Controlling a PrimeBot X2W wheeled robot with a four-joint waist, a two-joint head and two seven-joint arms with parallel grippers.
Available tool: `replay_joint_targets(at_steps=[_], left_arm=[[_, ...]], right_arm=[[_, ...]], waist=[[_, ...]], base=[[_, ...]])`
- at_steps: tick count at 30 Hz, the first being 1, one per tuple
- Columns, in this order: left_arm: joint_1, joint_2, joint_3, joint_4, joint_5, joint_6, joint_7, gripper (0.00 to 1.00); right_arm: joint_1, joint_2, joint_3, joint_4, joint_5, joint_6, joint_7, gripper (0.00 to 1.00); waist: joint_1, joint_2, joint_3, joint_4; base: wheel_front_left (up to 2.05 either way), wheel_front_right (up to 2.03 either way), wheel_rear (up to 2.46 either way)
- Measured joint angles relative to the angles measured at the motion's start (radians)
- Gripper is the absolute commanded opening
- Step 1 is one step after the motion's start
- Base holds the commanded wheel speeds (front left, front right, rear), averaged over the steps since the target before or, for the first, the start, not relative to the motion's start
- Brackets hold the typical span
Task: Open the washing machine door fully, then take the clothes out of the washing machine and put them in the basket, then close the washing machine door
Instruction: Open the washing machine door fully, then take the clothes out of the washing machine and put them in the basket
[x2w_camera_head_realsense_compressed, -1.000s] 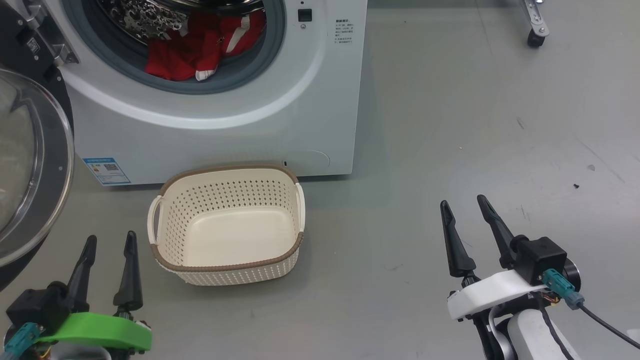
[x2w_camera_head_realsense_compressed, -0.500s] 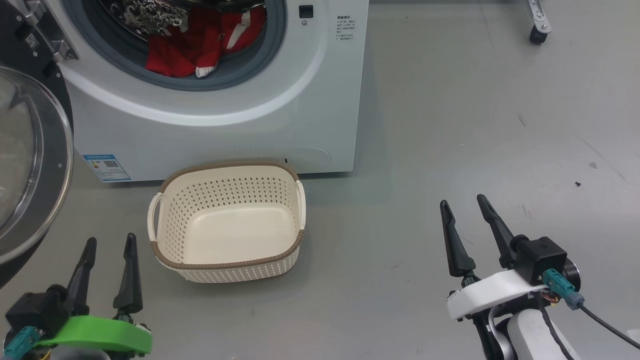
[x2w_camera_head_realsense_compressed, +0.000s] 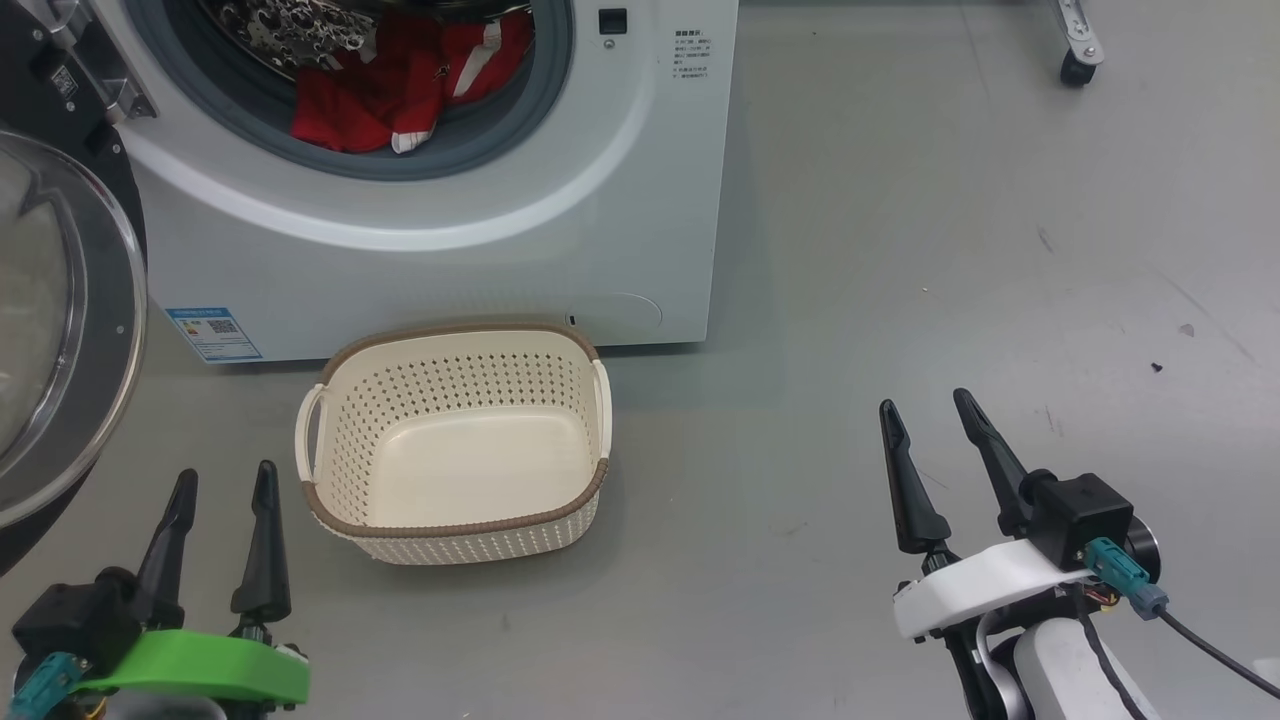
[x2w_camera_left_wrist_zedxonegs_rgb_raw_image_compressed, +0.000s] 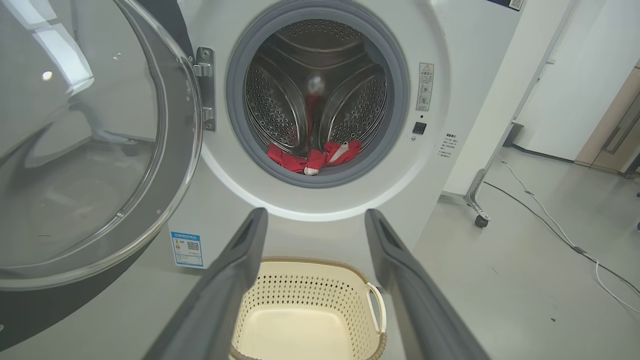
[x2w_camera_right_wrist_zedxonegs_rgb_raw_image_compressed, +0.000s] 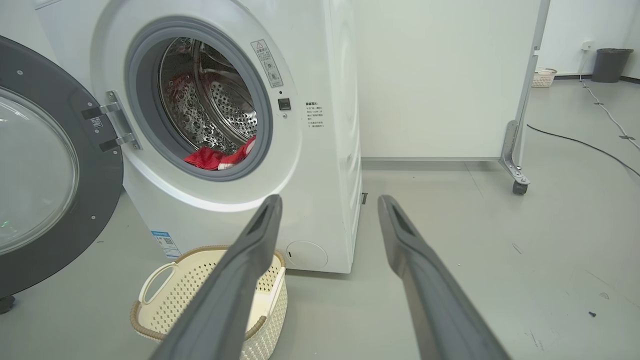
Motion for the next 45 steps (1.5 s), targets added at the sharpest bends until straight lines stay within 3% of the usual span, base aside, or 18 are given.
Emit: replay_joint_targets(at_steps=[21, 45], left_arm=[[0.017, 0.010, -0.020, -0.041, -0.037, 0.000, 0.000, 1.00], [0.022, 0.023, -0.032, -0.040, -0.016, 0.000, 0.000, 1.00]], right_arm=[[0.000, 0.001, 0.008, 0.000, 0.000, -0.004, 0.000, 1.00], [0.000, 0.002, 0.016, 0.007, 0.000, -0.004, 0.000, 1.00]], waist=[[0.0000, 0.0000, 0.008, 0.002], [0.0000, 0.0000, -0.004, 0.013]], base=[[0.34, -0.34, 0.00], [0.99, -0.99, 0.00]])
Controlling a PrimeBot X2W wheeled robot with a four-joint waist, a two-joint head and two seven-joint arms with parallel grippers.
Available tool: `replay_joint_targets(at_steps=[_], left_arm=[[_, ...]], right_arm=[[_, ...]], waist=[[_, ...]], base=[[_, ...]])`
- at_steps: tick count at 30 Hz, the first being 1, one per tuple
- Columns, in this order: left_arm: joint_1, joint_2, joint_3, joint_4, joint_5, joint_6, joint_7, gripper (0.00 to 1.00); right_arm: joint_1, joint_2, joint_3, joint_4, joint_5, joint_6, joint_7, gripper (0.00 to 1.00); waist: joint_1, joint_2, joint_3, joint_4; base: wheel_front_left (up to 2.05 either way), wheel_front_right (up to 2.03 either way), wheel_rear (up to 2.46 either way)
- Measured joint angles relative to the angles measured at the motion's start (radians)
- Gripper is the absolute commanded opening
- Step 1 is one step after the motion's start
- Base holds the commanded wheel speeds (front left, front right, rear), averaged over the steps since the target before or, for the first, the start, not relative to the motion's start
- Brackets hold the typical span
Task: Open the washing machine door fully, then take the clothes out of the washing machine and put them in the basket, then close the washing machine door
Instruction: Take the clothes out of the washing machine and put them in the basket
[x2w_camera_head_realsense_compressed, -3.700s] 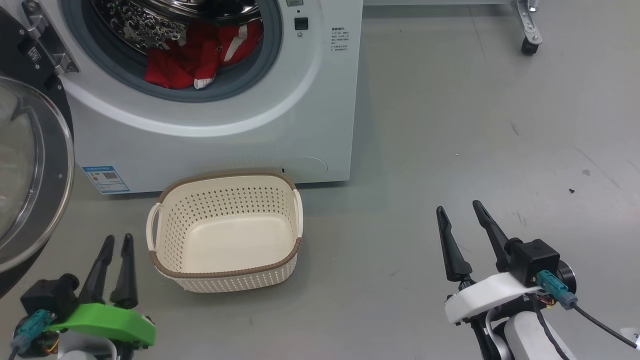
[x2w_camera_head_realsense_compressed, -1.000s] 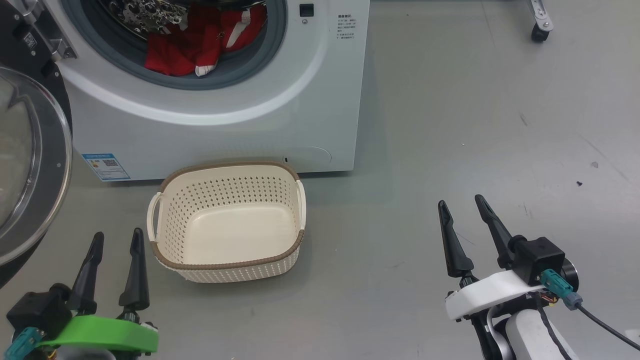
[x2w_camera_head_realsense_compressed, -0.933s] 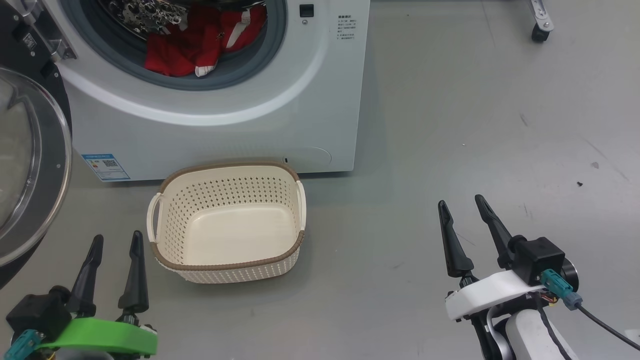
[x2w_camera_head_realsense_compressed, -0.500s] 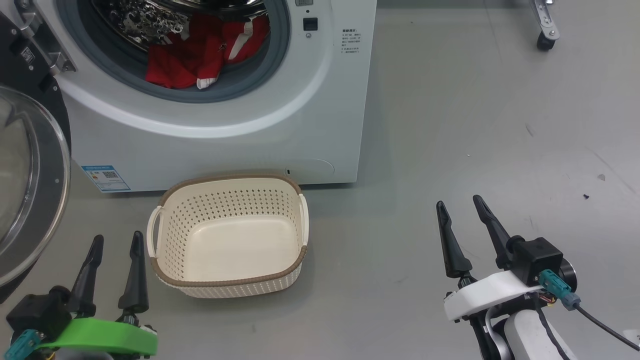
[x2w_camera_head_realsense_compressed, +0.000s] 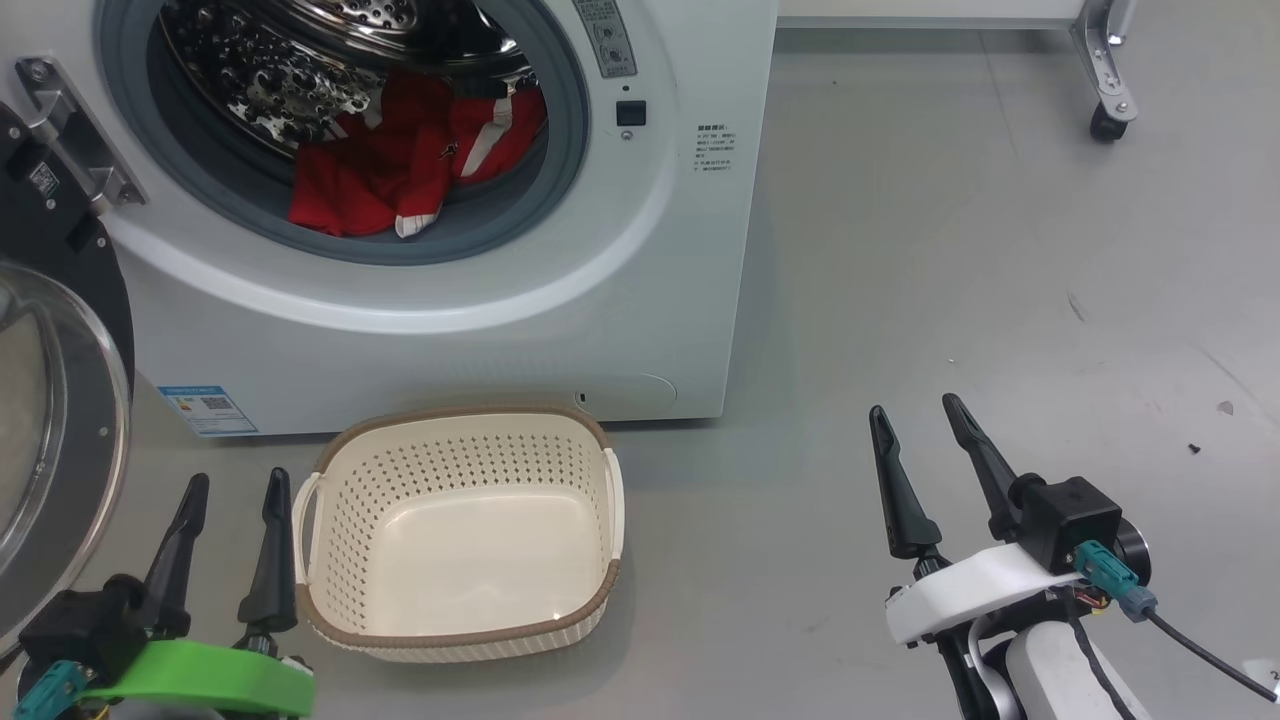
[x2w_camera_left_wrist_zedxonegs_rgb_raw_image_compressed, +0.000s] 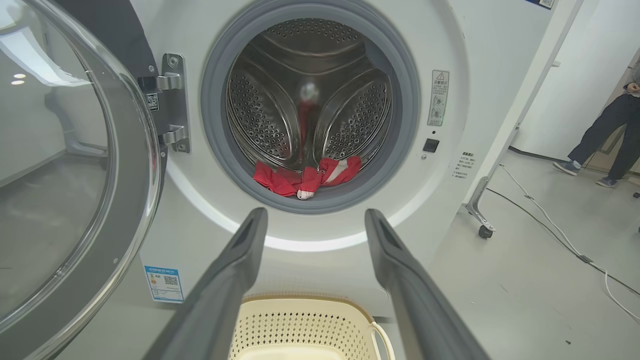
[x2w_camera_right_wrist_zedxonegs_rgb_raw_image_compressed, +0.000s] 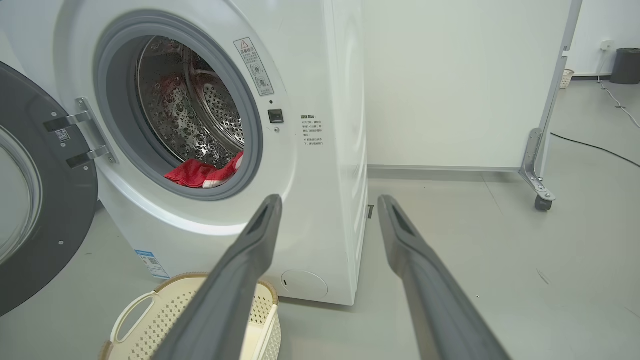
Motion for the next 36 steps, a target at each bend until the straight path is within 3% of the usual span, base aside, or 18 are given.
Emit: replay_joint_targets(at_steps=[17, 36], left_arm=[[0.000, -0.001, 0.000, 0.000, 0.006, 0.000, 0.000, 1.00], [0.000, -0.001, -0.005, 0.000, 0.006, 0.000, 0.000, 1.00]], right_arm=[[0.000, 0.000, 0.000, -0.001, 0.001, -0.001, 0.000, 1.00], [0.000, 0.000, 0.001, -0.002, 0.008, -0.008, 0.000, 1.00]], waist=[[0.0000, 0.0000, 0.004, -0.002], [0.0000, 0.0000, 0.012, -0.006]], base=[[0.70, -0.70, 0.00], [0.15, -0.15, 0.00]])
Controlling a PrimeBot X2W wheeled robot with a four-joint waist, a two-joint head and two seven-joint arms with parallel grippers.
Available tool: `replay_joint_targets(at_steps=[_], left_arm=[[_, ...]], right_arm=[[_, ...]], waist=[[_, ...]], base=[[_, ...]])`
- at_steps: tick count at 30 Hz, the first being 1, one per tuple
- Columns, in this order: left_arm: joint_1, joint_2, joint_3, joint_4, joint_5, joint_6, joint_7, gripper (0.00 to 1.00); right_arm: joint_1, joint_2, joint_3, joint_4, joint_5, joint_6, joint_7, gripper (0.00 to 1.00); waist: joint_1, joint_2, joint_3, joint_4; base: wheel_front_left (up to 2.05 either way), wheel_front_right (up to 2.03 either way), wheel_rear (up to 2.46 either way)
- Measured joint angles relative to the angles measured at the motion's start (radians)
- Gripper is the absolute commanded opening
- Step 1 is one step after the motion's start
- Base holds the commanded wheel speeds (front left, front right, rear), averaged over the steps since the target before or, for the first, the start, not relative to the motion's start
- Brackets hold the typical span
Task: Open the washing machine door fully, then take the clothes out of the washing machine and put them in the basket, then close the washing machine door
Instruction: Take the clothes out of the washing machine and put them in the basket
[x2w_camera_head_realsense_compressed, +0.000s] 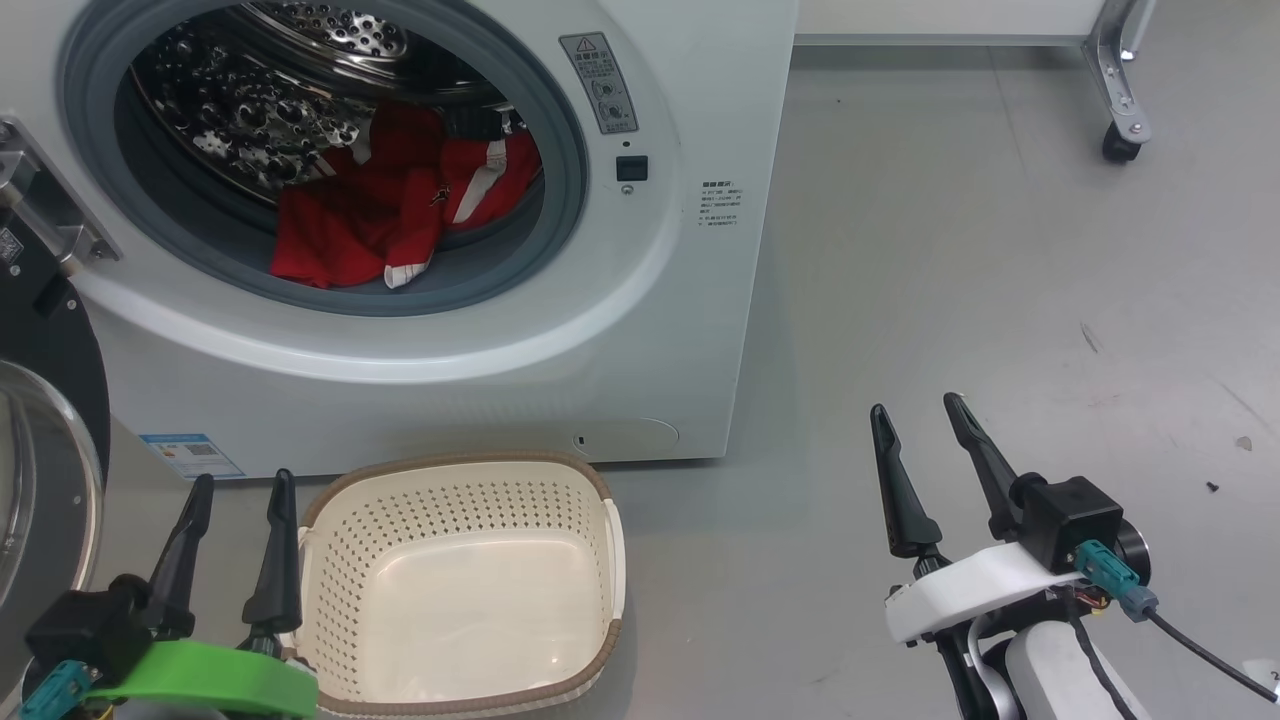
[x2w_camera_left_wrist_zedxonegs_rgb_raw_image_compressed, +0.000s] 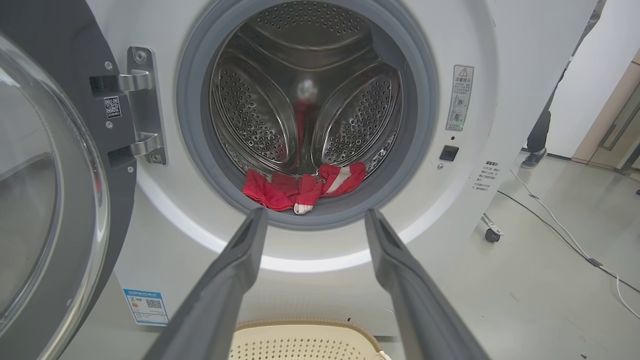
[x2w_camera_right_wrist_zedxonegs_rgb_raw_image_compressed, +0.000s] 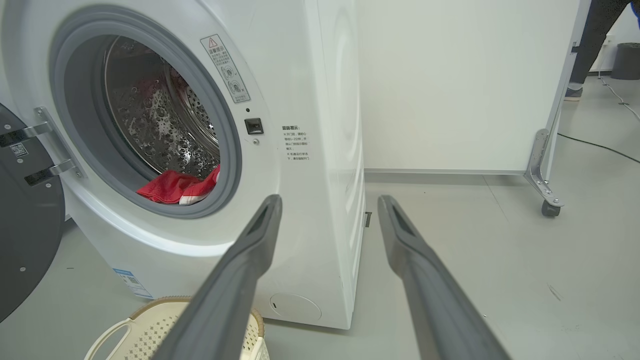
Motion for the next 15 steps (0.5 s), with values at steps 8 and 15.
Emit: replay_joint_targets(at_steps=[8, 15], left_arm=[[0.000, 0.000, -0.002, 0.001, 0.000, 0.000, 0.000, 1.00], [0.000, 0.000, -0.002, 0.001, 0.000, 0.000, 0.000, 1.00]], right_arm=[[0.000, 0.000, 0.002, 0.000, 0.000, 0.000, 0.000, 1.00], [0.000, 0.000, 0.002, -0.001, 0.000, -0.001, 0.000, 1.00]], waist=[[0.0000, 0.0000, 0.001, 0.000], [0.0000, 0.0000, 0.001, -0.001]], base=[[0.00, 0.00, 0.00], [0.00, 0.00, 0.00]])
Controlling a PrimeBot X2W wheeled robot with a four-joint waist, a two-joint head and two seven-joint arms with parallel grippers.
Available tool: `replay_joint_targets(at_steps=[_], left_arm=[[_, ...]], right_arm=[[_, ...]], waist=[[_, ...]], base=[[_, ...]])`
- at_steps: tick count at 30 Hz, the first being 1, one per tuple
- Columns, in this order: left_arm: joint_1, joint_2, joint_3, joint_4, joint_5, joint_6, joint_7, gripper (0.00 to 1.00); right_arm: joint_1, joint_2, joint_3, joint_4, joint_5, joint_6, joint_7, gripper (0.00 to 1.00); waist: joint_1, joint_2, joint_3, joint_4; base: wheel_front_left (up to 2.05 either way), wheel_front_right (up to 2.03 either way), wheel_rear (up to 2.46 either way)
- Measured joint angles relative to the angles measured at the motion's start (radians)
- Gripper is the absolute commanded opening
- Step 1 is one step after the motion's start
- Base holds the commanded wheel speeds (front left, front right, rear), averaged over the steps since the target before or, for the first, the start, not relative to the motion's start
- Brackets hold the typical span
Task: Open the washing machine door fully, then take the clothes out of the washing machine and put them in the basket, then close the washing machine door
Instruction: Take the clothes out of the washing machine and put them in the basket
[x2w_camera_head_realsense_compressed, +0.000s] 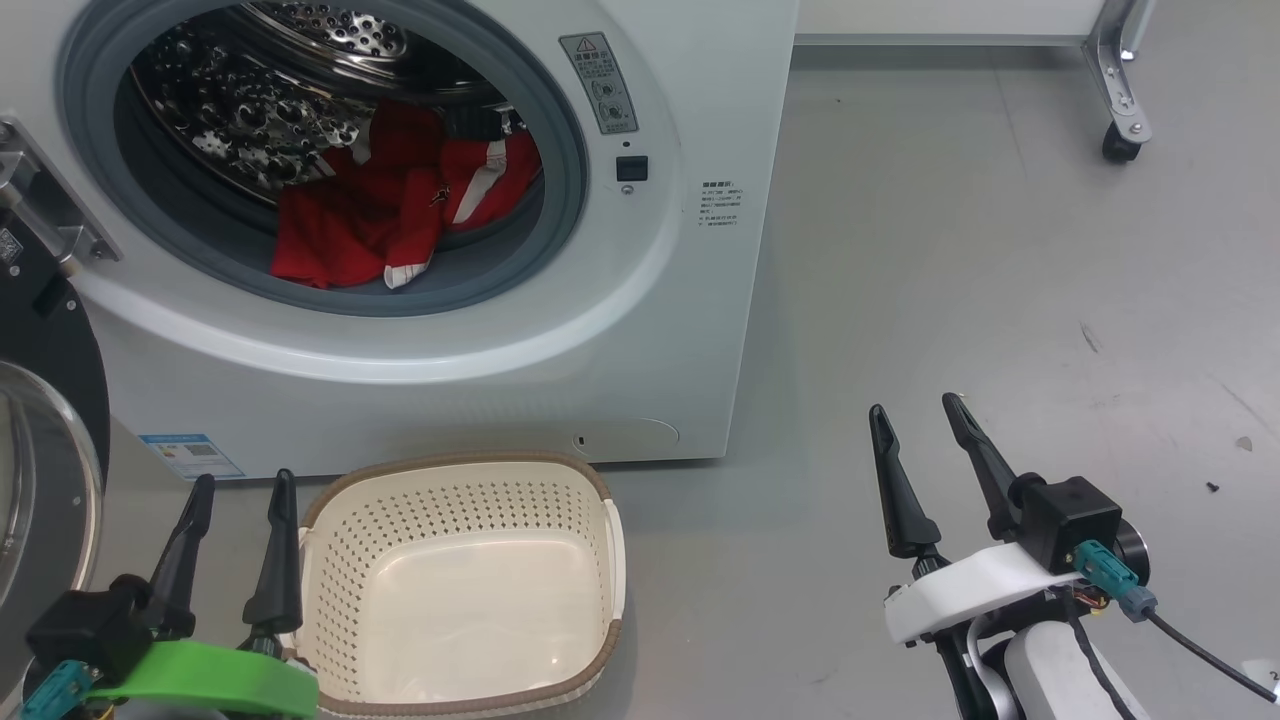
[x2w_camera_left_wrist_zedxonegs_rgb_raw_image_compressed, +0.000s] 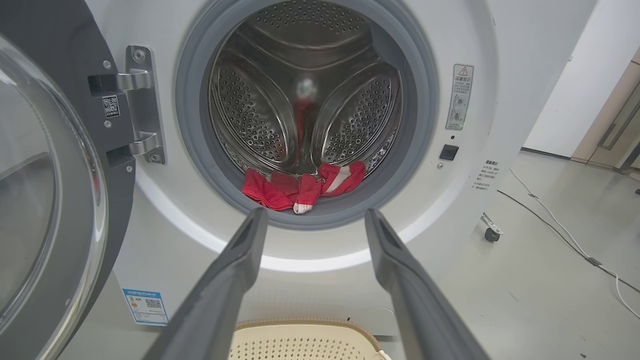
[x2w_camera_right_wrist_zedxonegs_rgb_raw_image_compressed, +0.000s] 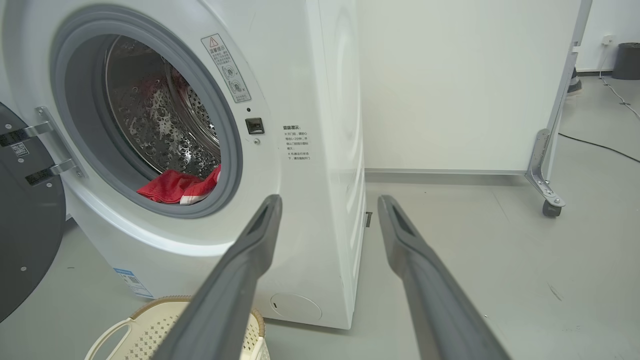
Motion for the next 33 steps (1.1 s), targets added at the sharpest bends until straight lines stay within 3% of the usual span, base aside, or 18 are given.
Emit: replay_joint_targets(at_steps=[16, 17, 21, 33], left_arm=[[0.000, 0.000, -0.008, 0.000, 0.010, 0.000, 0.000, 1.00], [0.001, 0.015, 0.039, -0.010, 0.010, 0.000, -0.003, 1.00], [0.000, 0.032, 0.066, -0.025, 0.021, 0.004, -0.003, 1.00], [-0.137, 0.128, 0.081, -0.064, 0.055, 0.025, 0.044, 1.00]], right_arm=[[0.000, 0.000, 0.002, -0.003, 0.000, 0.000, 0.000, 1.00], [-0.001, 0.000, 0.037, -0.021, -0.001, -0.001, 0.000, 1.00], [-0.001, 0.000, 0.052, -0.031, 0.000, -0.010, 0.000, 1.00], [-0.012, 0.000, 0.094, -0.079, 0.011, -0.044, 0.000, 1.00]], waist=[[0.0000, 0.0000, 0.007, -0.001], [0.0000, 0.0000, 0.051, -0.020], [0.0000, 0.0000, 0.078, -0.035], [0.0000, 0.0000, 0.206, -0.102]], base=[[0.00, 0.00, 0.00], [0.00, 0.00, 0.00], [0.00, 0.00, 0.00], [0.00, 0.00, 0.00]])
